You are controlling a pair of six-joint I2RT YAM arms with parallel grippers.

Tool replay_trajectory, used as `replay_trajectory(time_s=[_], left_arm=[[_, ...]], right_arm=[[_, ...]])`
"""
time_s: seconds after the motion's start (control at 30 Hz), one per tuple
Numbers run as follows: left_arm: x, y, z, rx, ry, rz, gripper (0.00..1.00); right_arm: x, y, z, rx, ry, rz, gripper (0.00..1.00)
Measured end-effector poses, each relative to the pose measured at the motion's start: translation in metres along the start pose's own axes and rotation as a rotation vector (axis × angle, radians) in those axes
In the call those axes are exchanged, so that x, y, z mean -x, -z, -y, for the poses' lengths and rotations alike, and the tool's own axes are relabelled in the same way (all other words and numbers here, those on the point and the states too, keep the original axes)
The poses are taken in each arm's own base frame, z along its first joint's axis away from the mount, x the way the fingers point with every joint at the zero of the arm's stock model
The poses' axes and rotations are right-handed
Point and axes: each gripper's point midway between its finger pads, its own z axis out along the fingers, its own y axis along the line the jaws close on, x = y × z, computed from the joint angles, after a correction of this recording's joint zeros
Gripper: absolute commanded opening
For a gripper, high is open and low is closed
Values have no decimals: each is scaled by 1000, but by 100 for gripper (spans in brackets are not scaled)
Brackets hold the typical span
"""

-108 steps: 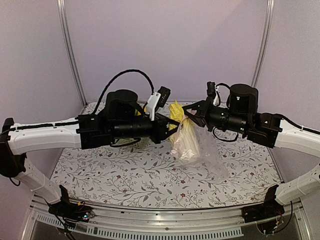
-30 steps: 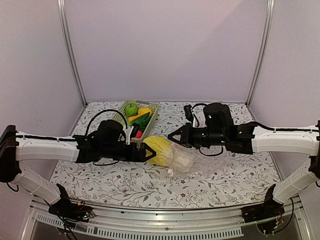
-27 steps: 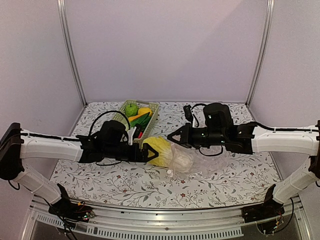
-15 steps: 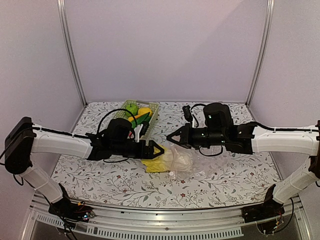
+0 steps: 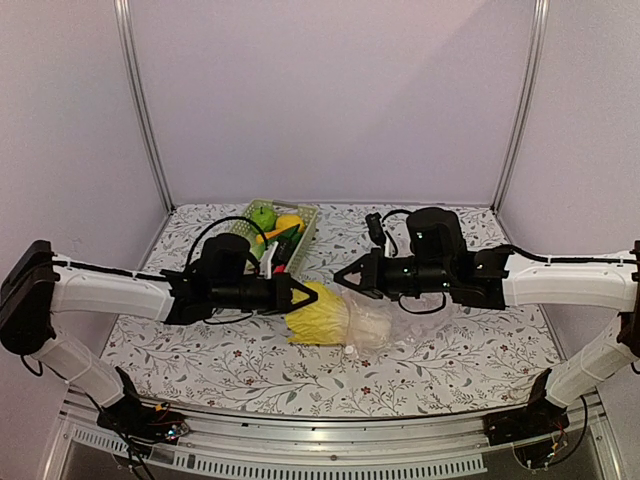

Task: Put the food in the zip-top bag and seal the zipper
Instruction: Adjust the fake vegetable in the zipper food storage bag.

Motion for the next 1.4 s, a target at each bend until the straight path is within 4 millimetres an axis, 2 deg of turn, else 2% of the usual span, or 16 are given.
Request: replay_trajectory(time_s=[0.23,0.43,0.77,1.1,1.4], left_arm=[[26,26,35,-85,18,108,0],[36,38,55,-128,24,160,0],[34,34,71,-167,10,182,0],[43,30,84,-199,1,224,0],[64,60,103,-211,-51,324,0]], right_arm=[[2,0,-2,7,0,5,0],[11,-1,-12,28,5,29,0],[23,-3,-29,94,-18,69,0],[27,-8,-33,117,-42,88,0],[35,-3,-37,139,-60,140,0]])
